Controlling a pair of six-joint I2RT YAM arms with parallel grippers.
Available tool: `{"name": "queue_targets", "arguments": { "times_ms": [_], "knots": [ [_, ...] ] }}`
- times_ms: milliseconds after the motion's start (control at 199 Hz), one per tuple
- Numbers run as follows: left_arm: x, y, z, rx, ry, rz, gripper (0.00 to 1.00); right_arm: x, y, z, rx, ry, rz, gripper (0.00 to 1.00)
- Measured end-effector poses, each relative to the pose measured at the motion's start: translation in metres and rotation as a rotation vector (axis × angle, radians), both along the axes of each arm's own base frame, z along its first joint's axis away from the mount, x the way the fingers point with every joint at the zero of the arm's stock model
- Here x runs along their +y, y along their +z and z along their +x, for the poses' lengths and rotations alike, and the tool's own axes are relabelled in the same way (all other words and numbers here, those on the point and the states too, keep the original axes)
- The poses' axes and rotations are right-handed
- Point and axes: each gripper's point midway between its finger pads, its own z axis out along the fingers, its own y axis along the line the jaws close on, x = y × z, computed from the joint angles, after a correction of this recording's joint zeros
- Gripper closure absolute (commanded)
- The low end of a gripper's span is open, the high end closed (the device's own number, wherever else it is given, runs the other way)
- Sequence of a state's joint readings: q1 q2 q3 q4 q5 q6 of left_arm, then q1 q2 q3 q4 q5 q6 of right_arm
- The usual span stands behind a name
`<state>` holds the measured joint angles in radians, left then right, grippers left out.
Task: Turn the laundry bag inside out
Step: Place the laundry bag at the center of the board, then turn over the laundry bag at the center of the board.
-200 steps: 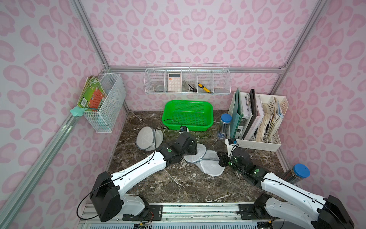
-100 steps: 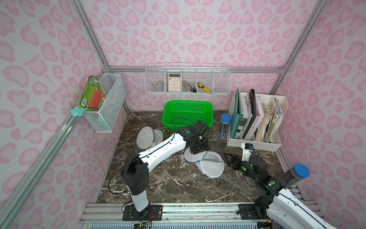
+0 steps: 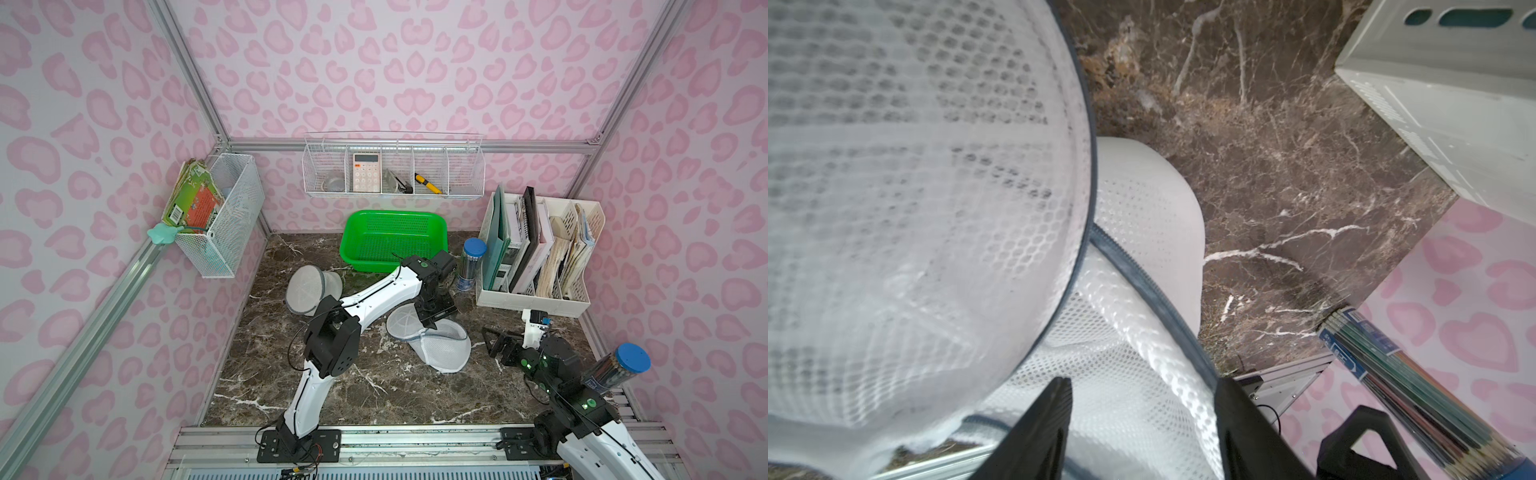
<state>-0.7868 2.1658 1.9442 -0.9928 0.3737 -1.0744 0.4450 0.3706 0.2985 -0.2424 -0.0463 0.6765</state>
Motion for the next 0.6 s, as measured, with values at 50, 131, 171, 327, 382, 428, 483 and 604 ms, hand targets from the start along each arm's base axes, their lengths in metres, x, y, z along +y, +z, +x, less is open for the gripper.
{"name": "queue_targets", "arguments": {
  "times_ms": [50, 131, 171, 327, 382, 428, 483, 604],
  "knots": [
    [-0.002, -0.003, 0.0, 0.015, 0.004, 0.0, 0.42, 0.0, -0.001, 0.0, 0.002, 0.0, -0.001, 0.01],
    [-0.007, -0.004, 0.002, 0.03, 0.01, -0.007, 0.42, 0.0, -0.002, -0.001, 0.008, 0.0, -0.004, 0.01],
    [-0.011, -0.004, 0.004, 0.03, 0.008, -0.015, 0.46, 0.0, -0.003, -0.001, 0.009, 0.0, -0.004, 0.01],
    [-0.018, -0.005, 0.004, 0.05, 0.0, -0.04, 0.58, -0.002, -0.004, 0.0, 0.016, -0.009, -0.009, 0.01],
    [-0.02, -0.009, 0.002, 0.067, -0.001, -0.041, 0.69, -0.002, -0.004, -0.001, 0.017, -0.01, -0.007, 0.01],
    [-0.02, -0.012, 0.001, 0.08, -0.003, -0.041, 0.84, -0.002, -0.004, -0.001, 0.017, -0.012, -0.007, 0.01],
    [-0.02, -0.014, 0.0, 0.085, -0.004, -0.039, 1.0, -0.003, -0.004, 0.0, 0.018, -0.019, -0.005, 0.01],
    [-0.02, -0.003, 0.003, 0.063, -0.005, -0.061, 1.0, -0.004, -0.007, 0.001, 0.027, -0.024, -0.011, 0.01]
  ]
}}
